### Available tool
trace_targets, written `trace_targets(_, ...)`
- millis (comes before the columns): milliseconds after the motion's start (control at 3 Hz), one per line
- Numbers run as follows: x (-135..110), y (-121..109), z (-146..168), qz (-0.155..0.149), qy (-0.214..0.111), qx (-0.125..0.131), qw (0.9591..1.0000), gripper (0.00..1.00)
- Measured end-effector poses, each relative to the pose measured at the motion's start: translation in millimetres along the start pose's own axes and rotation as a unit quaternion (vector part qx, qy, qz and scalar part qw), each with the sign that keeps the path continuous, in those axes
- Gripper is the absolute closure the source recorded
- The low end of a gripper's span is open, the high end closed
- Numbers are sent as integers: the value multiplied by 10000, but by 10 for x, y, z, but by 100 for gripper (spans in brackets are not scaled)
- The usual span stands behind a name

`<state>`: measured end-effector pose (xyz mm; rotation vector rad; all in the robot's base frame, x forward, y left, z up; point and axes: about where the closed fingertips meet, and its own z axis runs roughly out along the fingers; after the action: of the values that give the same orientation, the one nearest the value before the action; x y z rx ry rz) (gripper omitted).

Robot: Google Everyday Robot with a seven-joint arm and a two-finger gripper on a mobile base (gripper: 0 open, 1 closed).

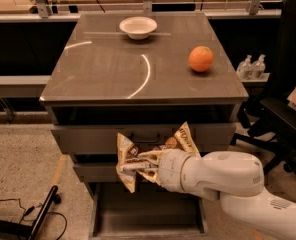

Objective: Pick brown chip bag from bottom drawer and place on counter

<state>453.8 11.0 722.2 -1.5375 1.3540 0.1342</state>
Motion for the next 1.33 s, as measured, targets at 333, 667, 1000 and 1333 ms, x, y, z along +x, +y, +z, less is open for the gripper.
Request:
trace_targets(333,-1,0,0,0,0,-1,10000,100)
trace_targets(667,-211,-50,39,-31,21,-110,9999,100)
trace_targets(1000,-602,-155,91,-171,82,-263,9995,100)
trace_targets(1333,-1016,-265,138,-404,134,-391,9983,100)
